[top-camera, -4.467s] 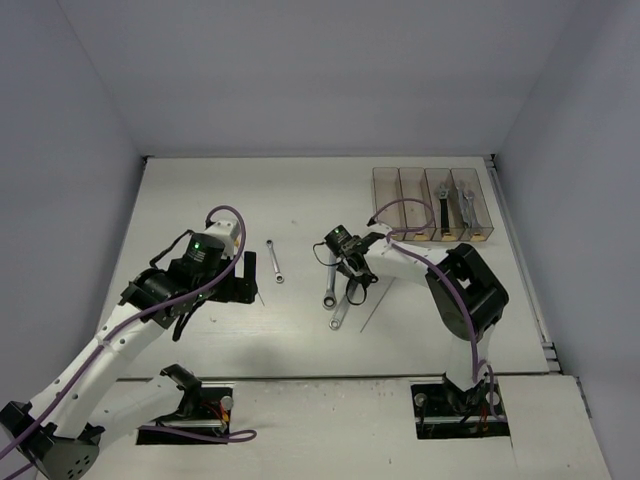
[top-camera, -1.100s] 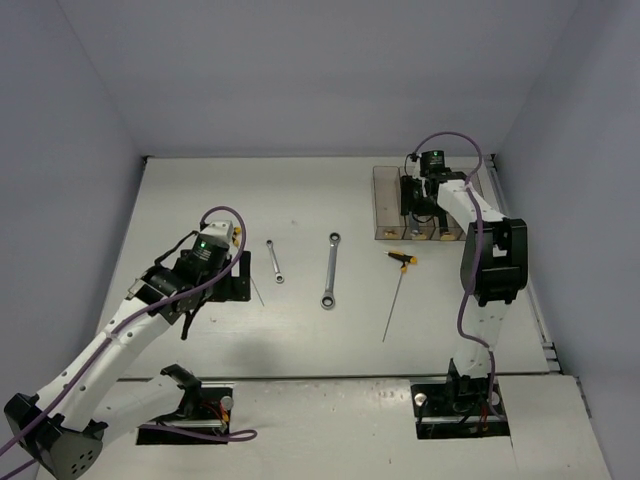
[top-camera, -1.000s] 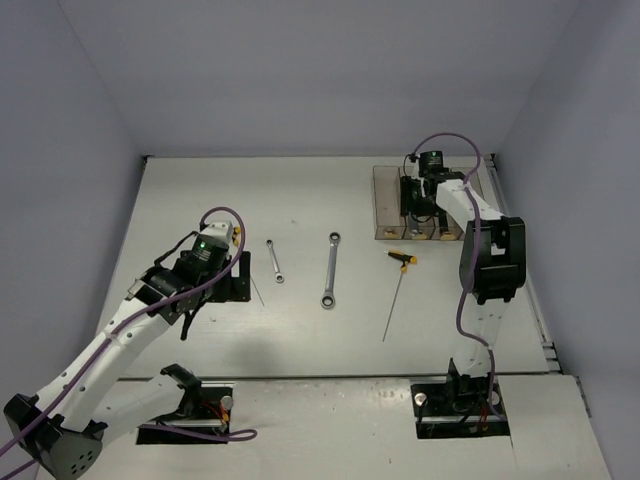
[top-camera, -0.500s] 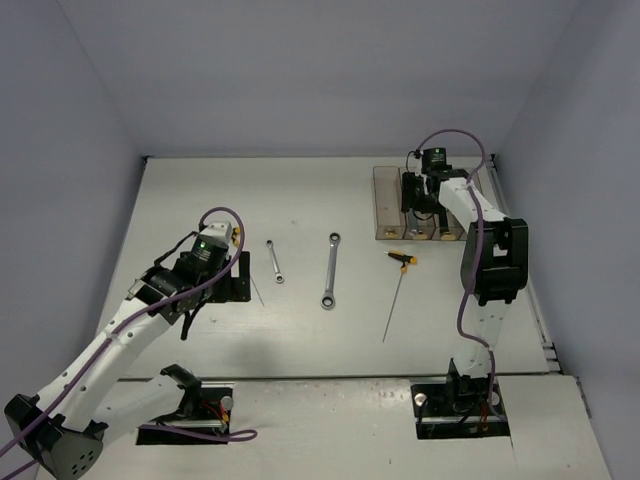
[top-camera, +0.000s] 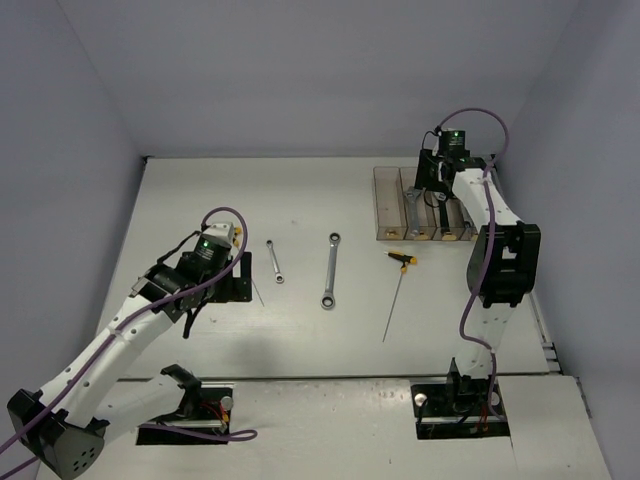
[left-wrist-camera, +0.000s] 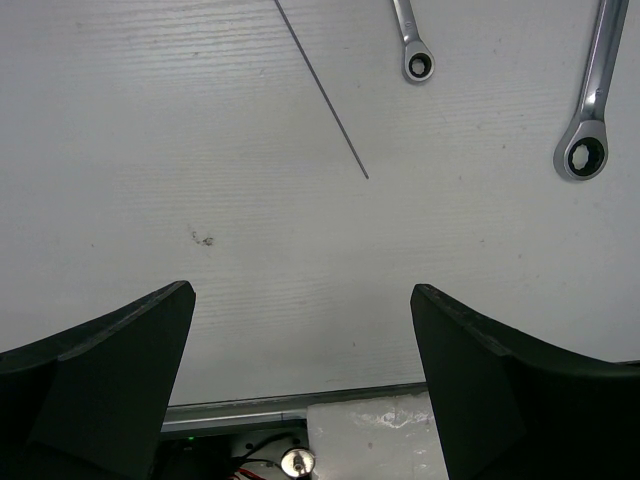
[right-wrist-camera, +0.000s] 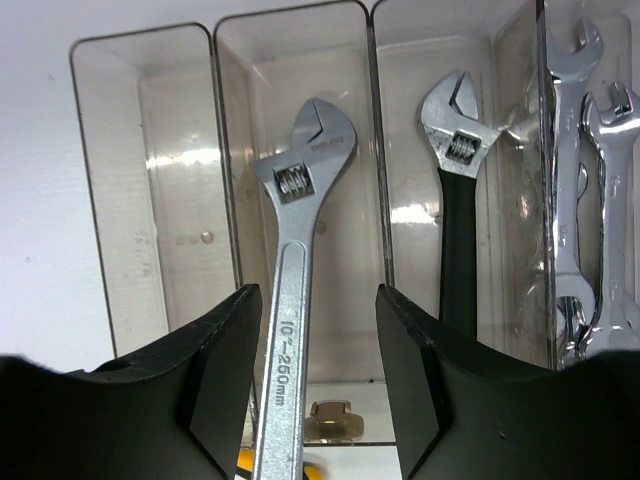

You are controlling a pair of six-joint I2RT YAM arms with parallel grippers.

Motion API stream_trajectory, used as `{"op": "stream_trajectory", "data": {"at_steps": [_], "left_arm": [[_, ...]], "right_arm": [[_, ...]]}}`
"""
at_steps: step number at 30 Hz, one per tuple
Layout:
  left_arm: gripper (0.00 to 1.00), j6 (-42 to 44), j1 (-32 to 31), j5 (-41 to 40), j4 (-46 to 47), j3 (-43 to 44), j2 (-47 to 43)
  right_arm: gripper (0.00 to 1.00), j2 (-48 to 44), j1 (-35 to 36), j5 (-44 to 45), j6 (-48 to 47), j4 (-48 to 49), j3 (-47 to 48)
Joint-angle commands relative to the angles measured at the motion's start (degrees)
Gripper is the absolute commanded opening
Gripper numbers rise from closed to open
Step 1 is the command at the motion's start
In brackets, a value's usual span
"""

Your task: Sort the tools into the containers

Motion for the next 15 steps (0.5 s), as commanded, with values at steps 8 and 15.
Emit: {"op": "stream_trajectory", "data": {"at_steps": [8, 15], "left_arm": [[0.87, -0.7, 0.2, -0.4, 0.6, 0.7, 0.7], [0.87, -0.5, 0.2, -0.2, 0.6, 0.4, 1.1]], "right_arm": [[0.48, 3.5, 0.9, -2.1, 1.5, 1.8, 2.8], [0.49, 7.0, 1.4, -1.6, 1.4, 1.9, 2.6]]}}
